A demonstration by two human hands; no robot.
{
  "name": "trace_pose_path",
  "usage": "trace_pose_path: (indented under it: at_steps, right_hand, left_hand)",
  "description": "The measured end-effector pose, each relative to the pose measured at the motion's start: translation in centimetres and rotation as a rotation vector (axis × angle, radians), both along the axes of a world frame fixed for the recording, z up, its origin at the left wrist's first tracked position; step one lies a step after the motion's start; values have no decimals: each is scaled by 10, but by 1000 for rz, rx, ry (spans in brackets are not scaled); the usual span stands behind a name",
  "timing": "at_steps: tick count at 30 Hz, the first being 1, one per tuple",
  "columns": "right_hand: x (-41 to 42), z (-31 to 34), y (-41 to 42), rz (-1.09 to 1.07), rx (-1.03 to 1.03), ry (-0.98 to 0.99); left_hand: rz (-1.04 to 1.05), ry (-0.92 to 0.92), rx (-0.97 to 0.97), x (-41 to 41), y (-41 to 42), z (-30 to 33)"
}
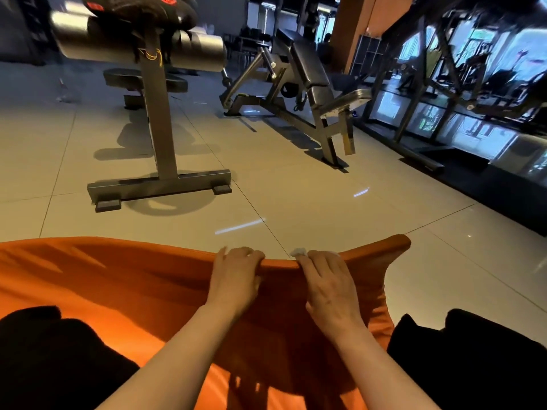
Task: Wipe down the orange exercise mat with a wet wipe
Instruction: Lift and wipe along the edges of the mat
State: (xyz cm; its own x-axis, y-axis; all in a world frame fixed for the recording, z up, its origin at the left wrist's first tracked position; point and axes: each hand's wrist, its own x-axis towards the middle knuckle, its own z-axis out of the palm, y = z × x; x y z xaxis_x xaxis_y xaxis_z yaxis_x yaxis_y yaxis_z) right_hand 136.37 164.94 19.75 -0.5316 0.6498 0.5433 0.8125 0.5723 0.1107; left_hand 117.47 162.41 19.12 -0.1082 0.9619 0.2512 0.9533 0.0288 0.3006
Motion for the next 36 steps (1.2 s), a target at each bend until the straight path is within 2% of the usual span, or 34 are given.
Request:
trace_pose_path:
  at_steps: [4, 7, 10, 14, 20, 23, 27, 29, 32, 36]
  right_hand:
    - [4, -2, 4, -24, -4, 44]
    - [4, -4, 4, -33, 1, 84]
    - [-1, -6, 0, -42, 11, 119]
    - [-18, -10, -10, -137, -54, 135]
    - [-31, -26, -25, 100, -123, 115]
    - [-15, -18, -16, 122, -99, 95]
    - [7, -2, 0, -22, -127, 301]
    - [4, -4, -3, -61, -140, 342]
    - [-14, -16, -17, -42, -151, 299]
    - [-23, -26, -24, 149, -167, 121]
  left_hand:
    - [141, 33, -53, -22, -4, -7]
    - [133, -1, -23, -28, -8, -11]
    - [115, 39, 55, -32, -8, -16]
    - [67, 16, 120, -20, -5, -14]
    - [24, 48, 140, 5, -7, -1]
    - [33, 20, 111, 12, -11, 8]
    - [55, 11, 78, 15, -16, 18]
    - [83, 9, 39, 15, -18, 18]
    - [129, -10, 13, 13, -16, 16]
    - [160, -38, -16, 7, -14, 12]
